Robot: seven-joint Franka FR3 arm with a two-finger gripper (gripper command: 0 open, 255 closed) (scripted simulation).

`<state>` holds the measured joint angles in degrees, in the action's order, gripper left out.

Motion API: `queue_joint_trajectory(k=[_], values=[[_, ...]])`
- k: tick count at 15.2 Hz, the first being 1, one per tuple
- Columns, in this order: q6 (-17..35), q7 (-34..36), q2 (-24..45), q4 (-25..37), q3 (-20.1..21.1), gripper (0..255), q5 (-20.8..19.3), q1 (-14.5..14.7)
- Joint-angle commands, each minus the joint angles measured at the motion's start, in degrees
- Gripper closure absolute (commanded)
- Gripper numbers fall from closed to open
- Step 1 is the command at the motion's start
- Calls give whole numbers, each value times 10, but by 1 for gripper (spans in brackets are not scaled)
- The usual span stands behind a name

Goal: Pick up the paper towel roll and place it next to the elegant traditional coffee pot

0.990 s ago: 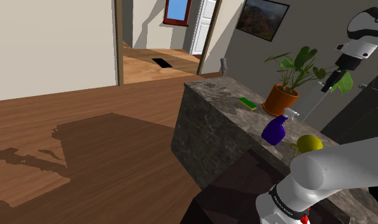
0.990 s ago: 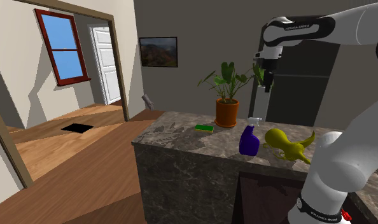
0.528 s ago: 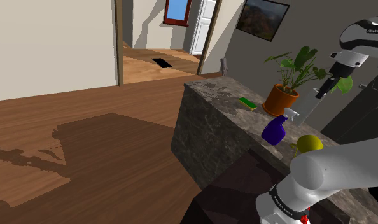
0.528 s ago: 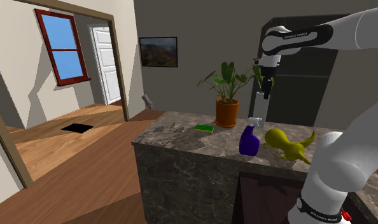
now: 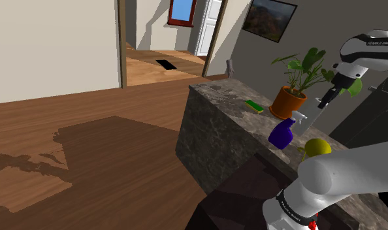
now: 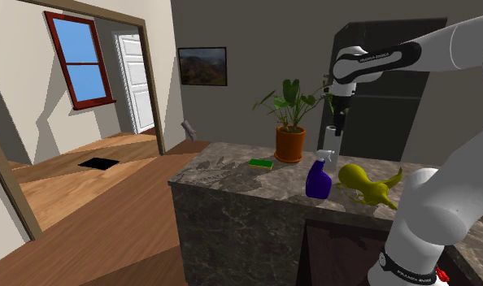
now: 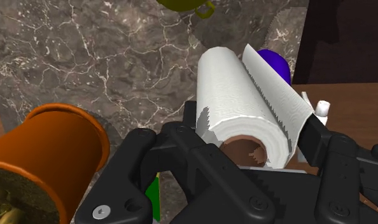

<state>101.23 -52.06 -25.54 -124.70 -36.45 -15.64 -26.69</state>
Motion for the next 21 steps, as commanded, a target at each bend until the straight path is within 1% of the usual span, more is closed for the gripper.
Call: queue_joint_trajectory(k=[1,18,21], values=[[15,1,1,-14,-3,255,-2,-1],[151,-3,36,-116,-39,255,-8,0],[151,-3,36,-116,-39,255,-8,0]])
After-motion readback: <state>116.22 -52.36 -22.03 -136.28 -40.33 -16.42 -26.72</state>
